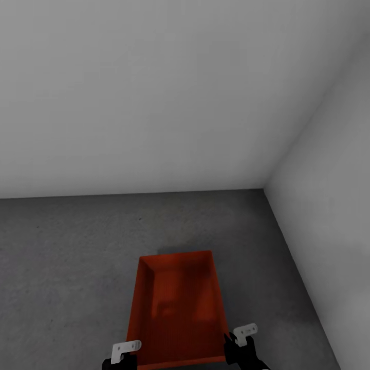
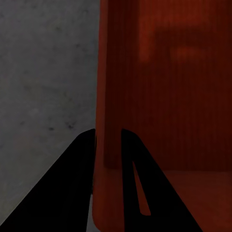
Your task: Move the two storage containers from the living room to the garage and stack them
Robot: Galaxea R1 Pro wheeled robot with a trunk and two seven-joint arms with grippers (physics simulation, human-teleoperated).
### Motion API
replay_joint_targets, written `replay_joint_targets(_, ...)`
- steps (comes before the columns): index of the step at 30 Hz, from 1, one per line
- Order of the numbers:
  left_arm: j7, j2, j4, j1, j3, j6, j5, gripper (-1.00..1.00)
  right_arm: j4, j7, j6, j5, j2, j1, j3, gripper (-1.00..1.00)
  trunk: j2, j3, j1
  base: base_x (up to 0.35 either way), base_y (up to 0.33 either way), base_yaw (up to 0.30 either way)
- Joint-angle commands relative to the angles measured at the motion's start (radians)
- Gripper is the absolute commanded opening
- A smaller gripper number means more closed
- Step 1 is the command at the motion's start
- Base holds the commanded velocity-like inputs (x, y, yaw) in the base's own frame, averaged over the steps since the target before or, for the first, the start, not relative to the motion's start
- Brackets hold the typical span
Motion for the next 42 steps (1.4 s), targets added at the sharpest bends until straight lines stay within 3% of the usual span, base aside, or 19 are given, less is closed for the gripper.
replay_joint_targets(1, -0.011, -0.007, 0.003, 0.0, 0.007, -0.003, 0.011, -1.0, -0.002, 0.01, -0.069, -0.009, 0.058, 0.0, -0.008, -1.0, -0.007, -0.004, 0.004, 0.0, 0.0, 0.0)
replay_joint_targets(21, -0.011, -0.007, 0.003, 0.0, 0.008, -0.003, 0.011, -1.0, -0.002, 0.01, -0.069, -0.011, 0.058, 0.0, -0.008, -1.0, -0.147, -0.066, 0.081, 0.0, 0.0, 0.0)
replay_joint_targets(38, -0.011, -0.007, 0.003, 0.0, 0.009, -0.005, 0.011, -1.0, -0.002, 0.011, -0.071, -0.012, 0.058, 0.0, -0.008, -1.0, -0.147, -0.066, 0.081, 0.0, 0.0, 0.0)
replay_joint_targets(42, -0.011, -0.007, 0.003, 0.0, 0.009, -0.005, 0.011, -1.0, -0.002, 0.011, -0.071, -0.012, 0.058, 0.0, -0.008, -1.0, -0.175, -0.079, 0.096, 0.0, 0.0, 0.0)
